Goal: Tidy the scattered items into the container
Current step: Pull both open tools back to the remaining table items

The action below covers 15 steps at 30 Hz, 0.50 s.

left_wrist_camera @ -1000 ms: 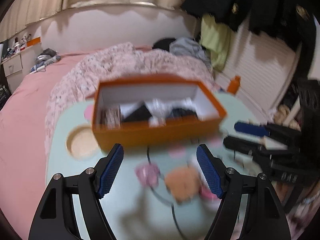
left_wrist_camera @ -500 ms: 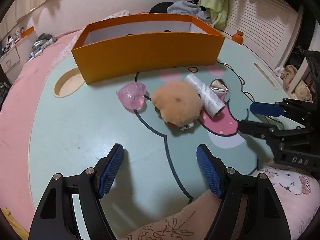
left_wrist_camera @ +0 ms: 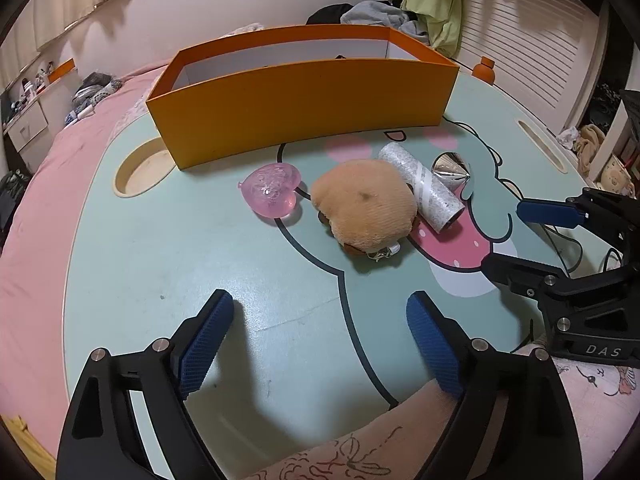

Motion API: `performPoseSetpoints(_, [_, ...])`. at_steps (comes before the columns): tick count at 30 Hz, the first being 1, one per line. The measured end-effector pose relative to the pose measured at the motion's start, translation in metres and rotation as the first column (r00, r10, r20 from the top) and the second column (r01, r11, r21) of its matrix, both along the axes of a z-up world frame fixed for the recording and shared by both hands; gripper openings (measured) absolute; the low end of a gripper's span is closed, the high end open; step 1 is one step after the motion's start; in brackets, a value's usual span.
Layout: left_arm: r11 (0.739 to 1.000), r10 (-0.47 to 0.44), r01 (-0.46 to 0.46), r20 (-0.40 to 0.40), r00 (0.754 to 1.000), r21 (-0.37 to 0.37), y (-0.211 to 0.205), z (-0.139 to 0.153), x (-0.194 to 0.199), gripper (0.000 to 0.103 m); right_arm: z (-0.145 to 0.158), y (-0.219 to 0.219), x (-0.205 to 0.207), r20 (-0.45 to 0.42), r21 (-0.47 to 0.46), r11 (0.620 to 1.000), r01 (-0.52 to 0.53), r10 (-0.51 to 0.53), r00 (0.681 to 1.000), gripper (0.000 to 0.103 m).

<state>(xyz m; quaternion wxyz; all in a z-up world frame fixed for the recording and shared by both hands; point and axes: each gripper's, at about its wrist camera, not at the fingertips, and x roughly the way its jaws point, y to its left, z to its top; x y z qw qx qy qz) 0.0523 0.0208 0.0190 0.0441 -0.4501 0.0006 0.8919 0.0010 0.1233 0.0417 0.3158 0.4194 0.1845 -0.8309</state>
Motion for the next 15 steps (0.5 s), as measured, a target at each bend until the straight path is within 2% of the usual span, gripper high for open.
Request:
performPoseSetpoints(5, [1.000, 0.000, 0.000, 0.000, 1.000, 0.000, 0.000, 0.000, 0.000, 0.089, 0.001, 0.001, 0.000, 0.003, -0.013, 1.000, 0.003, -0.003, 1.000, 0.067])
performPoseSetpoints(10, [1.000, 0.000, 0.000, 0.000, 1.000, 0.000, 0.000, 0.000, 0.000, 0.089, 0.010, 0.014, -0.002, 0.006, -0.099, 0.995, 0.032, -0.031, 0.999, 0.066])
performPoseSetpoints(12, [1.000, 0.000, 0.000, 0.000, 1.000, 0.000, 0.000, 0.000, 0.000, 0.089, 0.014, 0.018, -0.002, -0.001, -0.126, 0.991, 0.039, -0.039, 0.999, 0.064])
performPoseSetpoints(15, [1.000, 0.000, 0.000, 0.000, 1.000, 0.000, 0.000, 0.000, 0.000, 0.089, 0.016, 0.017, -0.003, 0.004, -0.137, 0.990, 0.035, -0.035, 0.999, 0.054])
